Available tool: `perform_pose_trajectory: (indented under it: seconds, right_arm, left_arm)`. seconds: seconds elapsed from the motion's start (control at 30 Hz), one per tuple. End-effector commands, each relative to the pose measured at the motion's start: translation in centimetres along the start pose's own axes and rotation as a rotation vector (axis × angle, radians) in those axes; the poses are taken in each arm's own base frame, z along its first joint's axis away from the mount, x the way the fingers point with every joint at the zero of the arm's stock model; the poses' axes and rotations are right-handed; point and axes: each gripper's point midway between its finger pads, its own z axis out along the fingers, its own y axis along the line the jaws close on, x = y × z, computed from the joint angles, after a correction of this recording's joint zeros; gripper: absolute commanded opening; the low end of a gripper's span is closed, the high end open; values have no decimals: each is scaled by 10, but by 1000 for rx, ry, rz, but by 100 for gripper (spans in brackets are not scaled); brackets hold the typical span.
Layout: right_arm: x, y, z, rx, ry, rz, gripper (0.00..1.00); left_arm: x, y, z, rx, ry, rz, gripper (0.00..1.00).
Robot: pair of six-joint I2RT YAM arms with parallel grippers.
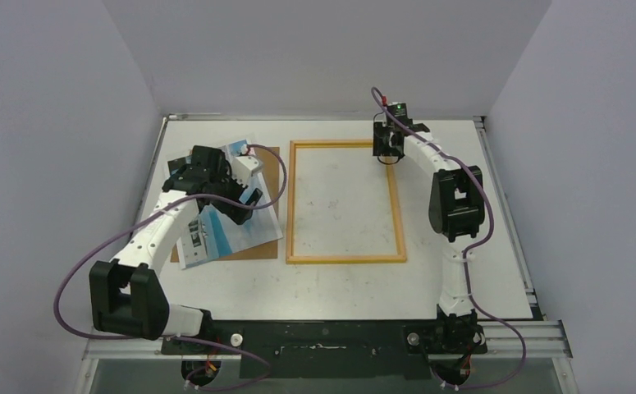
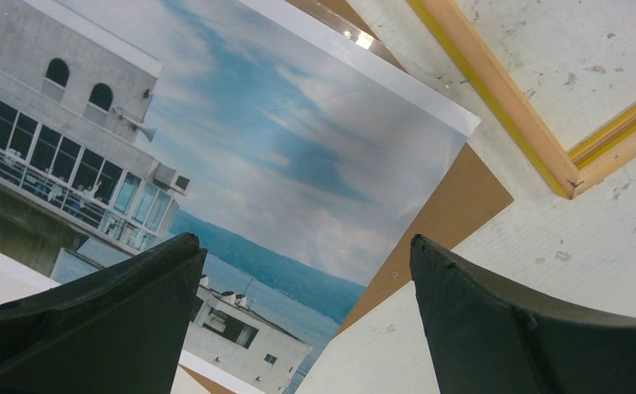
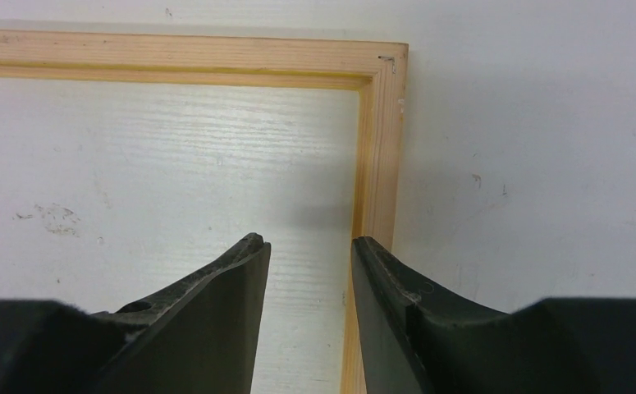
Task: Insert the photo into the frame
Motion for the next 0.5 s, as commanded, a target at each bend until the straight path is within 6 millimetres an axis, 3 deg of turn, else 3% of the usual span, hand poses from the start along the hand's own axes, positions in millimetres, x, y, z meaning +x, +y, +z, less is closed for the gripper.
perform_pose_trajectory:
  seconds: [0.0,0.07,0.17,0.27,0.47]
  right_arm:
    - [-31,21,-35,-7,-107,10,43]
    - [-44,45,-59,-51,-172,8,46]
    - [-44,111,-90,-175,-224,-56,54]
    - [-20,185,-110,-302,-211,-133,55]
    - [44,301,-123,-499,-152,-173,54]
  left_arm:
    - [-22,26,-27,-64,-73,-47,96]
    - [-16,40,-30,-76,-46,-87,96]
    - [3,67,-32,-99,5,-154,96]
    - [31,98,-31,-159,57,-207,96]
    - [93,146,-29,-277,159,-249,99]
